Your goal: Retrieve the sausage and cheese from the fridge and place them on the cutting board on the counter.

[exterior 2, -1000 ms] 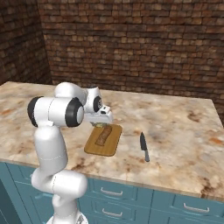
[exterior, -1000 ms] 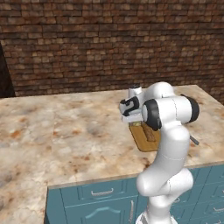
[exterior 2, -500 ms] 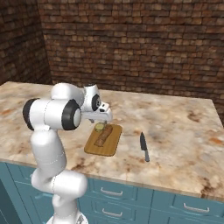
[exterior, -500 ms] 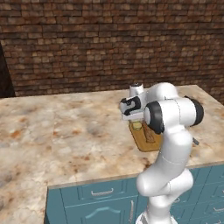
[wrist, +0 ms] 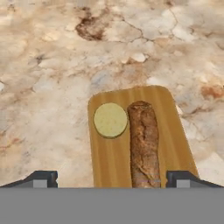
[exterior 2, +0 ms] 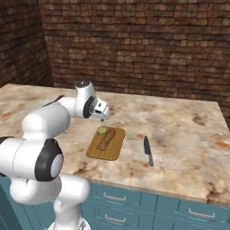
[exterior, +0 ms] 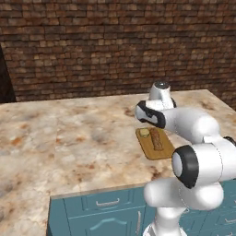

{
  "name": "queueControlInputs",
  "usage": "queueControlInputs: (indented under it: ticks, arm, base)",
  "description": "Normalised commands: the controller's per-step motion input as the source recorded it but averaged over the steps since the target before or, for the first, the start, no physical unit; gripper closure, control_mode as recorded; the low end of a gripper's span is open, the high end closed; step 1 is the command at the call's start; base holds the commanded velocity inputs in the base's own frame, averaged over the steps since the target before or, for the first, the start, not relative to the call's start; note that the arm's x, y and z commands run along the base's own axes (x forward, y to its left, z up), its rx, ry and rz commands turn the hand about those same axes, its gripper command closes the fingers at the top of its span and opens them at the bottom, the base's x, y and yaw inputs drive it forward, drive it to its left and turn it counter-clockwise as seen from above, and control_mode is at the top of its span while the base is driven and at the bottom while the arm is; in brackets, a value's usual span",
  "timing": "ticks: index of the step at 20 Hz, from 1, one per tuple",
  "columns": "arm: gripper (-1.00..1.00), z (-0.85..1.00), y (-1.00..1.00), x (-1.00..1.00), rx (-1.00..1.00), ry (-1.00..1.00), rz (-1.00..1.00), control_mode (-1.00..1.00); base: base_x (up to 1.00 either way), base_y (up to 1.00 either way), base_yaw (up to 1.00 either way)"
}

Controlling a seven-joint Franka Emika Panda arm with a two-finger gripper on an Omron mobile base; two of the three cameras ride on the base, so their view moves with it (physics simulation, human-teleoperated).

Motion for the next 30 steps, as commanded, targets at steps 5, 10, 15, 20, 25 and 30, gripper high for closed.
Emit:
queueControlInputs:
  ticks: [5, 10, 15, 20, 25, 30]
  arm:
    - [-1.00, 1.00, 0.26, -0.88, 0.12, -0.01, 0.00, -1.00]
    - [-1.00, 1.00, 0.05, -0.73, 0.09, 0.05, 0.00, -1.00]
    - [-1.00, 0.98, 0.00, -0.74, 0.04, 0.24, -0.04, -1.00]
    - [-1.00, 0.58, 0.00, -0.95, 0.00, 0.22, -0.05, -1.00]
    - [-1.00, 0.03, 0.16, -0.57, -0.05, 0.11, 0.00, -1.00]
    - [-1.00, -0.16, 0.23, -0.56, -0.14, -0.16, 0.00, -1.00]
  base:
    - [0.00, 0.00, 0.00]
    - [0.00, 0.00, 0.00]
    - [0.00, 0.00, 0.00]
    - [0.00, 0.00, 0.00]
    - [0.00, 0.00, 0.00]
    - [0.00, 0.00, 0.00]
